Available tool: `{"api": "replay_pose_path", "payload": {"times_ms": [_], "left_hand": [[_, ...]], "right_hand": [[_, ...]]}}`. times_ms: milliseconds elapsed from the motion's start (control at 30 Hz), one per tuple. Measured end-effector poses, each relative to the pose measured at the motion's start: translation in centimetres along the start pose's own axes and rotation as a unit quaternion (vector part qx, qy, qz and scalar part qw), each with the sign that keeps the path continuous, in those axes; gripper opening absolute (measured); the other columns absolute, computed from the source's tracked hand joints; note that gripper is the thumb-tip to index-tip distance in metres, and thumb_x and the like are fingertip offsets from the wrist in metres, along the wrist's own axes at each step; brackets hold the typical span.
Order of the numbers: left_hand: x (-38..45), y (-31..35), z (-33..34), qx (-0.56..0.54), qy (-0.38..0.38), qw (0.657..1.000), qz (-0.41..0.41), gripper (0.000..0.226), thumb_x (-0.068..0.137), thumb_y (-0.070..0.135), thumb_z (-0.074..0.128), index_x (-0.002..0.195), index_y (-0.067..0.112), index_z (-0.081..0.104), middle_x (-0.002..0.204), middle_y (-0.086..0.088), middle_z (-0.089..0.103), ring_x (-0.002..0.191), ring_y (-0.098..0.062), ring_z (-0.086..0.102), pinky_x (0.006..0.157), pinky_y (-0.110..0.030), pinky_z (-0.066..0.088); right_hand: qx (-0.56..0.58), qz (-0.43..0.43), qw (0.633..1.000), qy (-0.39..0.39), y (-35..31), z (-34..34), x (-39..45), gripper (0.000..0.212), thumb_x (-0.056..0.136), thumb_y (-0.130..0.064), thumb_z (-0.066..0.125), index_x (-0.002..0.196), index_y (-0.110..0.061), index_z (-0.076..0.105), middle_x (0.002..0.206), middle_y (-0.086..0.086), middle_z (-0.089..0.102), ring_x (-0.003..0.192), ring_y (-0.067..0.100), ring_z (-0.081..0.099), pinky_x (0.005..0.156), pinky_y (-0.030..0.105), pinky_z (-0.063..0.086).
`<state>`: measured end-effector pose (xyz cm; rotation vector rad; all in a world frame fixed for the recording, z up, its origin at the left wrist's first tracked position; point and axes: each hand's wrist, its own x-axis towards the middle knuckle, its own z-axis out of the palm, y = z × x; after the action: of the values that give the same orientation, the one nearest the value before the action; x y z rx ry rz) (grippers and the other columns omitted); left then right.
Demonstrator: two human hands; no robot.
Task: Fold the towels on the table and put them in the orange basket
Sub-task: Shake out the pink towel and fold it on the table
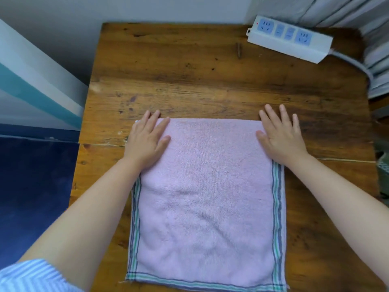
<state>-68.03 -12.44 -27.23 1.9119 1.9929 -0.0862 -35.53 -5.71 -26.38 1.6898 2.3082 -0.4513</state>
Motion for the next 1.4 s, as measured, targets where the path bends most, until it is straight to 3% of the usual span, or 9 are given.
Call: {"api": "replay_pose_path", "payload": {"times_ms": [167,300,400,500,600,767,1000,1167,1400], "left_hand": [[1.1,-0.3,-1.5,-0.002,0.013,1.0,0.029,0.057,0.088,0.034,0.026,0.14,0.013,0.036,0.152,-0.01,0.027,0.142,-0.026,0.019,0.111,-0.037,0.016],[2.4,0.5,-3.0,0.015,0.012,1.0,0.024,0.056,0.079,0.026,0.038,0.133,0.01,0.046,0.132,-0.014,0.047,0.123,-0.031,0.039,0.105,-0.04,0.025],[3.3,1.2,-4.0,0.024,-0.047,0.999,0.007,0.049,0.079,0.014,0.051,0.128,0.01,0.047,0.12,-0.016,0.052,0.113,-0.033,0.043,0.096,-0.039,0.034],[3.2,1.7,-4.8,0.035,-0.061,0.997,0.025,0.018,0.079,0.006,0.049,0.096,0.004,0.055,0.105,-0.019,0.059,0.103,-0.034,0.05,0.083,-0.038,0.044],[1.9,1.8,-5.4,0.04,-0.007,0.999,0.031,0.004,0.083,0.004,0.048,0.08,0.002,0.051,0.095,-0.021,0.051,0.095,-0.033,0.047,0.072,-0.036,0.039],[-1.7,0.7,-5.6,-0.044,0.094,0.994,0.044,0.014,0.083,-0.003,0.051,0.093,-0.006,0.059,0.095,-0.023,0.056,0.093,-0.035,0.051,0.074,-0.037,0.037],[-11.0,1.0,-6.2,-0.049,0.174,0.963,0.202,0.021,0.061,-0.005,0.053,0.077,-0.009,0.066,0.07,-0.024,0.063,0.065,-0.041,0.059,0.058,-0.044,0.05],[-17.7,1.2,-5.5,-0.012,0.169,0.949,0.266,0.019,0.054,-0.014,0.068,0.071,-0.005,0.066,0.065,-0.02,0.063,0.055,-0.036,0.059,0.049,-0.038,0.05],[-24.7,1.5,-1.8,0.026,0.135,0.944,0.301,0.03,0.041,-0.011,0.079,0.065,0.002,0.067,0.061,-0.012,0.064,0.051,-0.028,0.061,0.045,-0.028,0.048]], "right_hand": [[0.003,-0.008,1.0,-0.016,1.0,-2.0,0.5,0.065,0.093,-0.047,0.027,0.147,-0.018,0.006,0.157,0.002,-0.005,0.143,0.023,-0.014,0.113,0.049,-0.009],[0.002,-0.102,0.994,-0.036,-1.4,-4.0,0.6,0.08,0.083,-0.043,0.056,0.145,-0.014,0.015,0.149,0.007,0.027,0.138,0.024,0.02,0.113,0.045,0.014],[-0.023,-0.049,0.993,-0.104,-2.6,-5.3,1.6,0.073,0.08,-0.037,0.064,0.139,-0.014,0.029,0.133,0.009,0.046,0.122,0.029,0.042,0.101,0.044,0.03],[-0.011,-0.029,0.992,-0.122,-3.4,-6.5,2.2,0.012,0.082,-0.02,0.059,0.091,-0.012,0.056,0.084,0.004,0.056,0.09,0.026,0.051,0.089,0.039,0.032],[-0.013,-0.059,0.994,-0.093,-3.6,-7.3,1.8,0.028,0.081,-0.008,0.051,0.056,-0.015,0.04,0.063,-0.001,0.036,0.067,0.02,0.04,0.069,0.029,0.028],[0.066,-0.102,0.992,0.043,-3.3,-7.7,-2.5,0.003,0.085,-0.011,0.058,0.083,-0.008,0.058,0.076,0.0,0.048,0.074,0.016,0.045,0.065,0.028,0.034],[0.059,-0.119,0.978,0.161,-4.9,-6.6,-12.2,0.007,0.079,0.005,0.058,0.082,0.002,0.064,0.083,0.017,0.063,0.076,0.026,0.053,0.066,0.027,0.036],[0.039,-0.115,0.972,0.202,-6.0,-4.5,-19.2,0.012,0.068,0.016,0.06,0.075,0.007,0.064,0.077,0.023,0.064,0.074,0.04,0.058,0.067,0.035,0.042],[0.043,-0.135,0.961,0.239,-7.3,0.1,-26.6,0.02,0.052,0.022,0.061,0.061,0.004,0.062,0.062,0.022,0.061,0.057,0.039,0.059,0.053,0.041,0.047]]}}
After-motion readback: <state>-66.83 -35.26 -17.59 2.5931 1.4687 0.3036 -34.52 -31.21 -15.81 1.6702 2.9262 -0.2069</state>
